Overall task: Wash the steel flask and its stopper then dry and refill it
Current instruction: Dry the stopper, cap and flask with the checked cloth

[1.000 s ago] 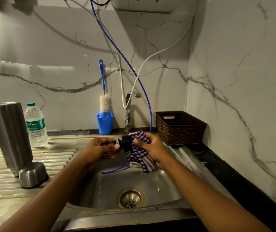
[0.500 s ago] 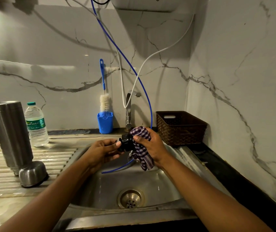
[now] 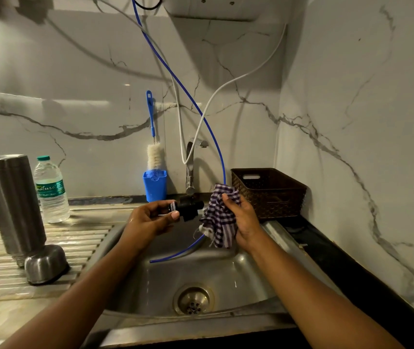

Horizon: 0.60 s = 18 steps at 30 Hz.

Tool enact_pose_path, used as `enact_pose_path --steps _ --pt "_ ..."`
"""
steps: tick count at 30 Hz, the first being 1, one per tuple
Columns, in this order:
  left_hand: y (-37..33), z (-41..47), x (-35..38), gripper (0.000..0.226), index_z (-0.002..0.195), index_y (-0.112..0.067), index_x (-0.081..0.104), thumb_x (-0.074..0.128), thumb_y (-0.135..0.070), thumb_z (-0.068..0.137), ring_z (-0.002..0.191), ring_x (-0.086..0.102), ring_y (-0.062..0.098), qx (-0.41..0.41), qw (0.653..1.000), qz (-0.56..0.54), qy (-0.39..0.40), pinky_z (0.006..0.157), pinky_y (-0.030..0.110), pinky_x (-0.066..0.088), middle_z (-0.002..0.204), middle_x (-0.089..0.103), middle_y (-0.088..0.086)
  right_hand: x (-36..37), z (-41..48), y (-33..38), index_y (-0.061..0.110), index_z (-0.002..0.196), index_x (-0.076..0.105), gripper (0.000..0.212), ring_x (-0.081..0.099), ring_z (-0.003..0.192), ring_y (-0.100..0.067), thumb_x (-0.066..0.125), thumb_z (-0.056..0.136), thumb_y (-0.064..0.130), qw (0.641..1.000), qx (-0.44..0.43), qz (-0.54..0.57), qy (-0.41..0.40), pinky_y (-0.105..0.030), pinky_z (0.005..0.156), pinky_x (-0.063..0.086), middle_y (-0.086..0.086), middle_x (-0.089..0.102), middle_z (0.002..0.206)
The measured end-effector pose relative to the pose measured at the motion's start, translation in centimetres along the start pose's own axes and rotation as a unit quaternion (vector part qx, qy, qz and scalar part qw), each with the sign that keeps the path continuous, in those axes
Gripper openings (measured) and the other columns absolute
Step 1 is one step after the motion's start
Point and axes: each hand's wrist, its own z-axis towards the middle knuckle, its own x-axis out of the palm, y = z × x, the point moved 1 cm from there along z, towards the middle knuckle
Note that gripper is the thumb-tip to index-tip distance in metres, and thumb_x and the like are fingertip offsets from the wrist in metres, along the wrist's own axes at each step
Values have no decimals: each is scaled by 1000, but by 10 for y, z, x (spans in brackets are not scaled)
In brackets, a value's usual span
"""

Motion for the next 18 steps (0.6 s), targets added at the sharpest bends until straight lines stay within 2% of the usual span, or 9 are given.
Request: enact_pose_path --steps 4,7,10,14,18 --pt "3 1 1 23 98 -25 66 70 -19 76 89 70 16 -14 1000 -3 5 75 29 56 91 74 1 12 -7 -2 18 108 60 29 65 96 -25 67 80 16 990 -14 -126 63 -39 82 56 -8 68 104" --pt "5 2 0 24 99 -23 67 70 -20 76 89 70 16 -21 1000 -10 7 75 28 56 91 74 1 21 -14 -5 25 104 57 27 64 91 -12 67 83 11 973 -51 -213 74 -21 74 56 4 66 97" --pt "7 1 2 21 101 -22 66 68 -16 81 89 70 15 -15 1000 -9 20 75 27 56 92 74 1 20 -13 -2 21 104 55 26 63 84 -3 64 85 6 969 -81 -223 73 -15 71 53 5 64 94" --pt "8 -1 4 21 103 -21 66 66 -16 82 90 70 13 4 1000 -5 31 73 24 57 93 74 1 23 -10 0 20 99 56 20 65 76 2 62 87 5 965 -91 -229 86 -14 68 51 5 65 90" --pt "12 -1 5 22 103 -17 66 66 -18 81 90 70 14 -20 999 -18 31 71 21 56 93 74 1 19 -9 -1 11 108 58 21 66 85 -13 62 88 12 978 -29 -185 91 -21 68 54 -5 67 96"
